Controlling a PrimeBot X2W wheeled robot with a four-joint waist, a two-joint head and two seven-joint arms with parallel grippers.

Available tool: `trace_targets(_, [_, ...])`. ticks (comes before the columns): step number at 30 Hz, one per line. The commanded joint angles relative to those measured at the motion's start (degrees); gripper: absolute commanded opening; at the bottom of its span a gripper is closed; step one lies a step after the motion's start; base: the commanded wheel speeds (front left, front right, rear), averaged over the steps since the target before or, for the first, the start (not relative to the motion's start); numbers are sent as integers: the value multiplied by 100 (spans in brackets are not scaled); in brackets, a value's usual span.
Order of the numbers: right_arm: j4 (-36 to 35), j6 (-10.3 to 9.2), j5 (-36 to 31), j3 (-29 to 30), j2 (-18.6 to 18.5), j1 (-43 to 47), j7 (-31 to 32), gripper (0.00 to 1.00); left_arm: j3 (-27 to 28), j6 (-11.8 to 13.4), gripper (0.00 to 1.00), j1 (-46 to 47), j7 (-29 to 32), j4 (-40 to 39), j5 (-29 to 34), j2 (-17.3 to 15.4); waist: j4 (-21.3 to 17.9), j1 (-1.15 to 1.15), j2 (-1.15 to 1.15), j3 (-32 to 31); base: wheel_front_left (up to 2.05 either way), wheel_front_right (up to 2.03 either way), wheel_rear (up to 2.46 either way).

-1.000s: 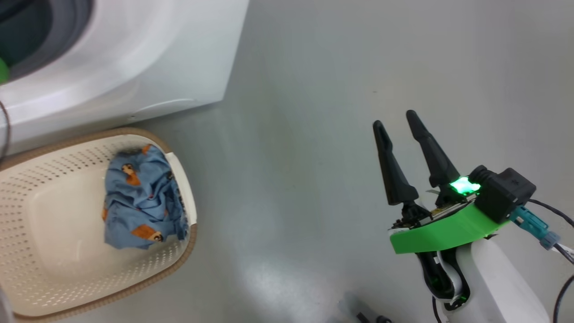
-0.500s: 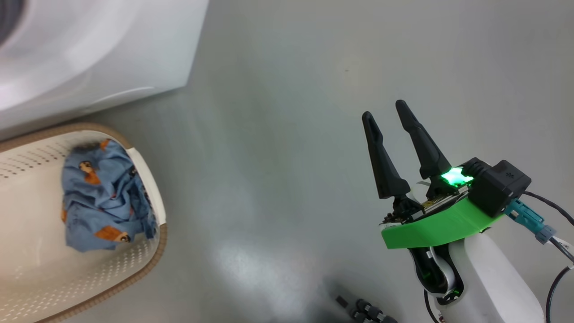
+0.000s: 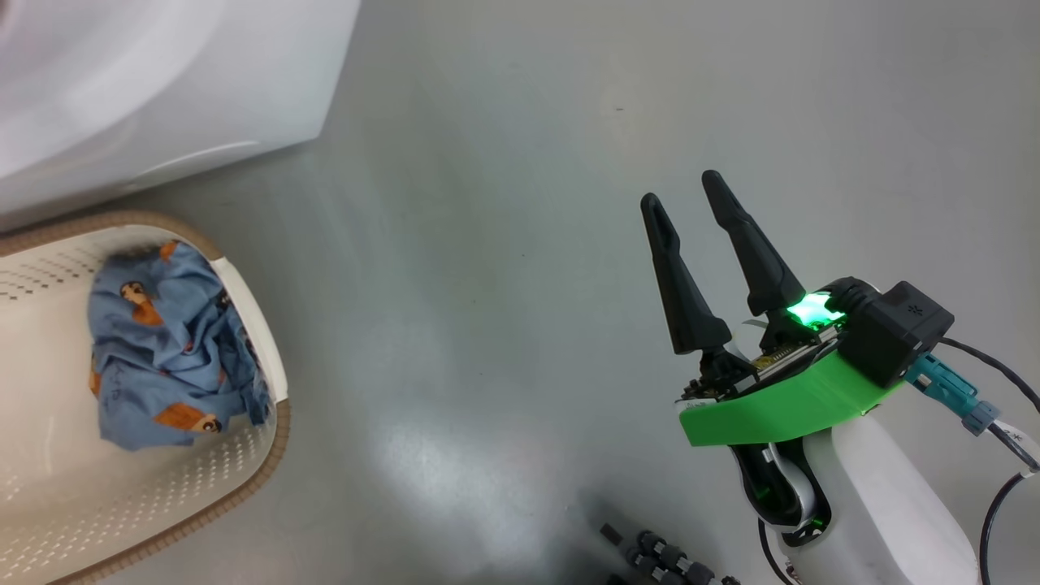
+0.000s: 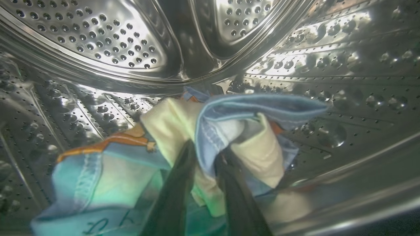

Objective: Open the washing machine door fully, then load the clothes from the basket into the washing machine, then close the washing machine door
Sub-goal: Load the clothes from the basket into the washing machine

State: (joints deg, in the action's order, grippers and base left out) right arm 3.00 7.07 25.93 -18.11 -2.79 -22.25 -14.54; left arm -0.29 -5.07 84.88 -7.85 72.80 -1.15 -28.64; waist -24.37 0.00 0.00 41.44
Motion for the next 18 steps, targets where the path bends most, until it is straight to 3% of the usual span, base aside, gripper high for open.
trace_targets(1, [-118,42,103,-82,-12,18,-46,100,-36,-3,92,56,60,-66,59,-294,25,0,0,-8,0,0,0])
trace_targets(2, [-112,42,105,-85,-12,16,-46,100,-60,-6,100,71,169,-39,63,-275,42,0,0,-20,0,0,0])
trace_targets(9, [-109,42,118,-98,-10,-13,-46,100,-124,-75,100,74,553,50,-33,-167,139,0,0,-111,0,0,0])
trace_targets(18, [-107,42,80,-47,-42,26,-46,100,20,-124,100,-76,-244,50,-376,94,261,0,0,-254,0,0,0])
